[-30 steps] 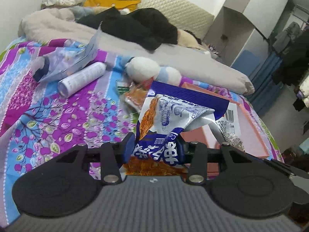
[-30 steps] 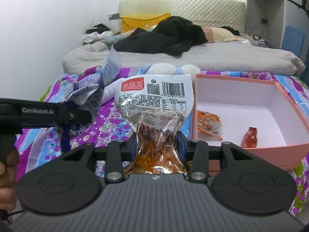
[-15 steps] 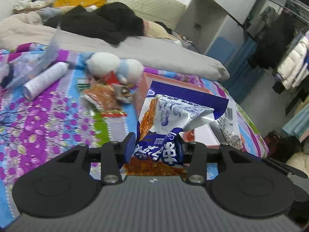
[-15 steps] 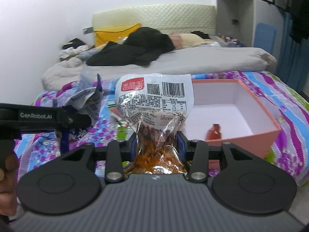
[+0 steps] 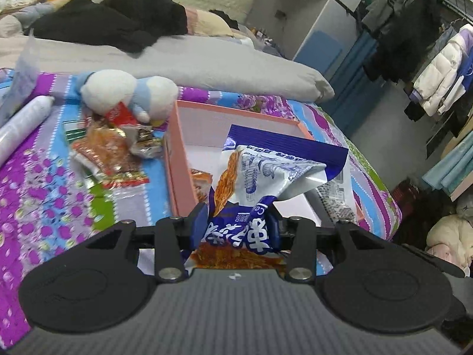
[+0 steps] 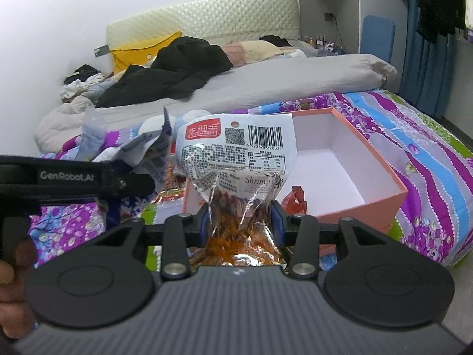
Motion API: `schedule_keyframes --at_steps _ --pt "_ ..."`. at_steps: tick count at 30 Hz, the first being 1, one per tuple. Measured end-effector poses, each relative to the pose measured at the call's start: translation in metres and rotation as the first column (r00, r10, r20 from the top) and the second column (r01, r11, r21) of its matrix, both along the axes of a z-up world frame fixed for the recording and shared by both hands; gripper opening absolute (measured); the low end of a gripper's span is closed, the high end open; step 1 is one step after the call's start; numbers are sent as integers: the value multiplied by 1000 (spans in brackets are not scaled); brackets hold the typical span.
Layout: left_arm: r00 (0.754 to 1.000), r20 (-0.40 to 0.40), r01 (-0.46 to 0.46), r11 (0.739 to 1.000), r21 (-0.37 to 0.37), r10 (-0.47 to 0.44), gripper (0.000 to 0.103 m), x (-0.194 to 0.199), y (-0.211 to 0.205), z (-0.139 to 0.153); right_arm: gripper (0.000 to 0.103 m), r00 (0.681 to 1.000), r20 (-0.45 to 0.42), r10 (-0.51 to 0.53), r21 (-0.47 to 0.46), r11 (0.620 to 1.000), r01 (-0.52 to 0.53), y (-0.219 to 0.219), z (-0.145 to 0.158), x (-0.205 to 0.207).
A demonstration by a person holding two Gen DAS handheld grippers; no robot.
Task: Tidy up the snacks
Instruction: 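Open the left tool over the pink box while the right tool lowers its packet in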
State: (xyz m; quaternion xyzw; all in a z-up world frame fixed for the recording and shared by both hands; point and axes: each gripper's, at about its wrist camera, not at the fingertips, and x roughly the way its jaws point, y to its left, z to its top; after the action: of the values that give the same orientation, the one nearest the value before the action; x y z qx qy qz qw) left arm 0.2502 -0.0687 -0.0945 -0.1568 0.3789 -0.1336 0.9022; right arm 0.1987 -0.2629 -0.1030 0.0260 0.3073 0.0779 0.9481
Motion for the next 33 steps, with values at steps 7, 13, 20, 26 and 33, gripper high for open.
schedule_keyframes --at_steps 7,13,20,26,33 --pt "999 -27 19 1000 1 -19 46 72 -21 -9 43 1000 -24 -4 -8 1000 4 -11 -6 58" --pt "997 -52 54 998 23 -52 45 128 -39 -23 43 999 -43 -9 -18 1000 8 -19 -18 110" --pt "990 -112 87 995 55 -81 45 173 -51 -53 44 992 -125 -36 -27 999 33 -29 -53 153" --pt "987 -139 87 993 75 -76 45 185 -48 -67 65 986 -160 -41 -19 999 39 -32 -67 165" --pt "992 -100 85 992 93 -76 45 167 -41 -48 73 987 -150 -52 -2 999 53 -32 -59 153"
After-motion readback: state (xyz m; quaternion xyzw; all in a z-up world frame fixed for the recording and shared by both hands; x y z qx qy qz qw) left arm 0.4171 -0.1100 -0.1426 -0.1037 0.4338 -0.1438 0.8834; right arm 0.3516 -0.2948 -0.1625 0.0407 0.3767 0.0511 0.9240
